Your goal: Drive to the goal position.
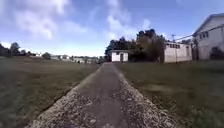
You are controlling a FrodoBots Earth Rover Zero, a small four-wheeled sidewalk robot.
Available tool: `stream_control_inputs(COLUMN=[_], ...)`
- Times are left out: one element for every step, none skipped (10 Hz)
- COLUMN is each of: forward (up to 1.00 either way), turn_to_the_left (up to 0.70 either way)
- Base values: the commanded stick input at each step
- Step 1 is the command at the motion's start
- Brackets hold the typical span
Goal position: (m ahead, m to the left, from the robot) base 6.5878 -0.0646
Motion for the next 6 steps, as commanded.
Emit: stream_control_inputs(forward=[0.85, 0.85, 0.85, 0.85, 0.85, 0.85], turn_to_the_left=[0.00, 0.00, 0.00, 0.00, 0.00, 0.00])
